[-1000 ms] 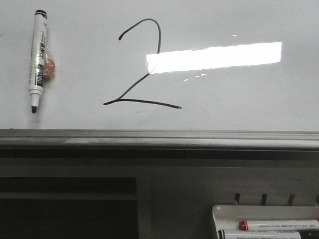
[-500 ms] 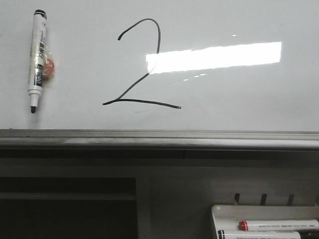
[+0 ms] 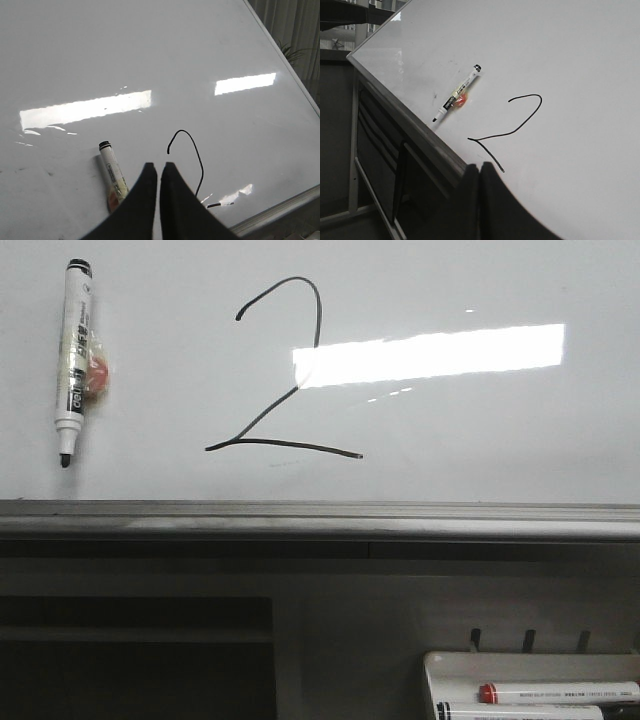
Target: Write number 2 on whiteboard
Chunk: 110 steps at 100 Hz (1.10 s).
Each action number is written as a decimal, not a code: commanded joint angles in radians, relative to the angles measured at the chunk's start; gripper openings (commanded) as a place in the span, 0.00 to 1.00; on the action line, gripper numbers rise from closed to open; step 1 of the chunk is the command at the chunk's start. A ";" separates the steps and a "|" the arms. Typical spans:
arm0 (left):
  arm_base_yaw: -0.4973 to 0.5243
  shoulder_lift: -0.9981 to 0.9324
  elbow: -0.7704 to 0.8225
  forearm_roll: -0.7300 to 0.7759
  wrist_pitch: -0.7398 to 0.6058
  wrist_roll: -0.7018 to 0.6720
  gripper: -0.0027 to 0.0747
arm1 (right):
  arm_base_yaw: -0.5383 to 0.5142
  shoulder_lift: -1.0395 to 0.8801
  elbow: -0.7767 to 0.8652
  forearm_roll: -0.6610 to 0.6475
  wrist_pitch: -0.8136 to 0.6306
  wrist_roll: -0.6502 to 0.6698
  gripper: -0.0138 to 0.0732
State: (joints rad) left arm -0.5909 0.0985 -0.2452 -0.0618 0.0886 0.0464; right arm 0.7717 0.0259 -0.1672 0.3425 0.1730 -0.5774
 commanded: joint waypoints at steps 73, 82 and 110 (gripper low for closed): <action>0.608 -0.013 0.162 0.068 -0.073 0.002 0.01 | -0.005 0.011 -0.027 0.006 -0.069 -0.004 0.09; 0.631 -0.048 0.227 0.062 -0.073 0.002 0.01 | -0.005 0.011 -0.027 0.006 -0.069 -0.004 0.09; 0.640 -0.129 0.258 0.072 0.175 0.002 0.01 | -0.005 0.011 -0.027 0.006 -0.067 -0.004 0.09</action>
State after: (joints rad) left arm 0.0483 -0.0042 0.0014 0.0079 0.2965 0.0479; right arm 0.7717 0.0259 -0.1672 0.3446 0.1753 -0.5774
